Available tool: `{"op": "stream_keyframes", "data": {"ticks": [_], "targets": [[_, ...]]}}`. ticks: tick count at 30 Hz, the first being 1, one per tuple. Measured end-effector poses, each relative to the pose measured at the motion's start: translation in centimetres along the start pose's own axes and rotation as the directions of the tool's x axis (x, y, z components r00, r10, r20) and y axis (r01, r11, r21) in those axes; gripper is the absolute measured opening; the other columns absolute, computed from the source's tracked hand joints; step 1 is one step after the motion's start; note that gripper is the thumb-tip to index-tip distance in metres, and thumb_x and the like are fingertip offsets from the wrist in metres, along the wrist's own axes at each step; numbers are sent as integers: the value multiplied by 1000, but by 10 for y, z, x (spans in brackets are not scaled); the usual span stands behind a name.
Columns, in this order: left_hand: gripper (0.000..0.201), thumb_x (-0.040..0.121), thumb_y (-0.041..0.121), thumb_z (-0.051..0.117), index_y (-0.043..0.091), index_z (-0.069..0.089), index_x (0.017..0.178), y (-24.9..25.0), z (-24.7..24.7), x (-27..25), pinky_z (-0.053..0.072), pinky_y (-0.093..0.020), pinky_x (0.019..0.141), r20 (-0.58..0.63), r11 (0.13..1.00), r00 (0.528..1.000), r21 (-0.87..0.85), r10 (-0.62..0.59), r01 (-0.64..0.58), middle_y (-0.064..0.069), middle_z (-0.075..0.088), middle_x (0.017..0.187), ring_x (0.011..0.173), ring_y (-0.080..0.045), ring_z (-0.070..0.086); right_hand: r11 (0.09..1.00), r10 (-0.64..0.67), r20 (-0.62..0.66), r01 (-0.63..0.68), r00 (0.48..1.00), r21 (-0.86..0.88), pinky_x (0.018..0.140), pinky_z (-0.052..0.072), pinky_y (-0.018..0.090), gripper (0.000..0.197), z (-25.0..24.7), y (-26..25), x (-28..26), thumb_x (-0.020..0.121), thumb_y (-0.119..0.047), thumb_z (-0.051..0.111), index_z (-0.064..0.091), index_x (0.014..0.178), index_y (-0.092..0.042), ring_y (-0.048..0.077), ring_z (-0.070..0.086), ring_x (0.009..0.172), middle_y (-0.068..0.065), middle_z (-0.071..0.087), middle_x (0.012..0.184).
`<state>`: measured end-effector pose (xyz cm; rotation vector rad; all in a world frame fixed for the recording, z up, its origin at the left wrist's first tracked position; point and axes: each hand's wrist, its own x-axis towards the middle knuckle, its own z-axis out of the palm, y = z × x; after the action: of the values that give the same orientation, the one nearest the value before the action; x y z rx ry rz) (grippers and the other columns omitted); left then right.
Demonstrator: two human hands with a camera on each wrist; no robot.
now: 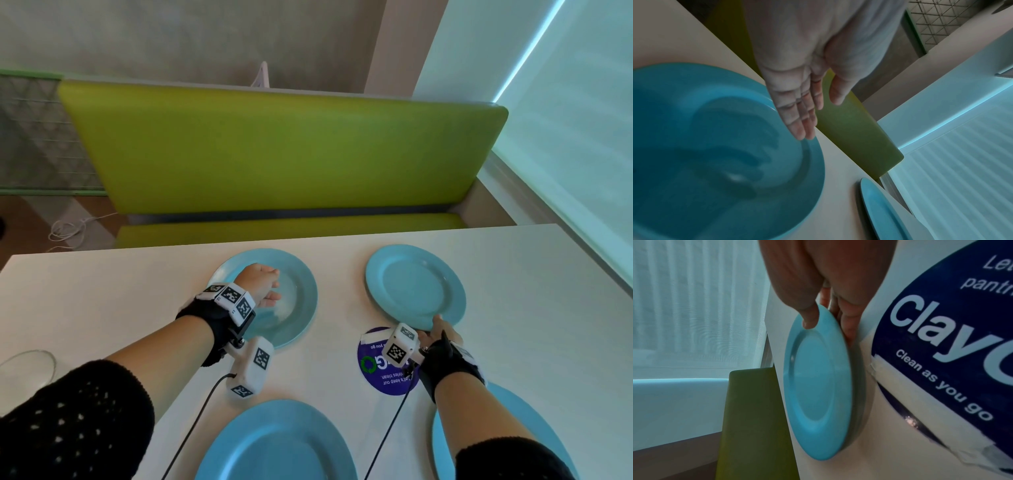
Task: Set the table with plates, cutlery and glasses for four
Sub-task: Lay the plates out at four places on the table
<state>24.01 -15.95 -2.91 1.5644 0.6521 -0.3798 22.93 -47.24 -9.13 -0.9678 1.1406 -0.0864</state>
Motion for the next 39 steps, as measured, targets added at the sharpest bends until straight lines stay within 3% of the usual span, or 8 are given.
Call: {"op": "stream_keyframes", "data": {"ticks": [6,11,16,19,23,28,33,39], "targets": [[11,98,20,46,11,44,105,0,-2,4,48,-30,62,-14,1000,1000,18,-2,2,-3,51,82,64,-18,54,995,-83,-34,81,996,-60,91,51,51,49,1,-6,1,90,-16,60,46,134,2,39,60,111,22,56,129],[12,97,20,46,10,44,105,0,-1,3,48,-29,61,-9,1000,1000,25,-4,5,-2,51,81,63,-18,54,991,-101,-59,96,993,-89,90,52,52,51,1,-6,3,85,-20,67,50,129,0,38,63,105,19,60,123],[12,97,20,47,11,45,105,-1,-1,2,49,-29,59,-8,1000,1000,28,-7,7,-3,52,82,63,-19,55,976,-117,-55,104,992,-192,86,53,54,48,-3,-6,18,72,-31,75,61,109,-5,36,67,91,12,67,96],[12,97,19,47,11,45,105,-1,-2,0,49,-29,58,-8,1000,1000,24,-9,9,-3,52,82,63,-19,55,962,-118,-61,99,991,-254,85,53,55,53,-5,-7,25,65,-35,76,63,109,-7,35,69,88,10,64,77],[11,97,19,46,10,45,105,-1,-3,-3,48,-30,60,-2,1000,1000,10,-10,10,-3,52,82,64,-19,55,952,-107,-71,82,992,-296,89,51,53,32,0,-11,4,70,-30,74,60,88,-7,35,67,98,13,68,91],[12,98,19,46,10,44,105,-3,-7,-8,49,-30,62,4,1000,1000,15,-16,16,-3,52,82,65,-20,55,942,-168,-34,151,985,-299,70,48,36,55,2,-15,-4,73,-29,70,57,120,-5,28,57,74,11,59,94],[13,98,19,45,10,43,107,-8,-14,-15,48,-30,62,15,999,999,27,-46,46,-4,51,82,64,-20,53,912,-186,6,175,982,-372,53,35,29,55,2,-20,-12,77,-28,67,53,124,-4,22,46,58,12,55,91],[27,98,19,45,6,45,122,-17,-24,-26,47,-30,64,2,998,998,17,-60,60,-4,50,81,63,-20,53,896,-179,6,166,984,-412,46,29,29,63,2,-14,-18,72,-32,70,52,126,-5,19,38,51,7,48,75]]}}
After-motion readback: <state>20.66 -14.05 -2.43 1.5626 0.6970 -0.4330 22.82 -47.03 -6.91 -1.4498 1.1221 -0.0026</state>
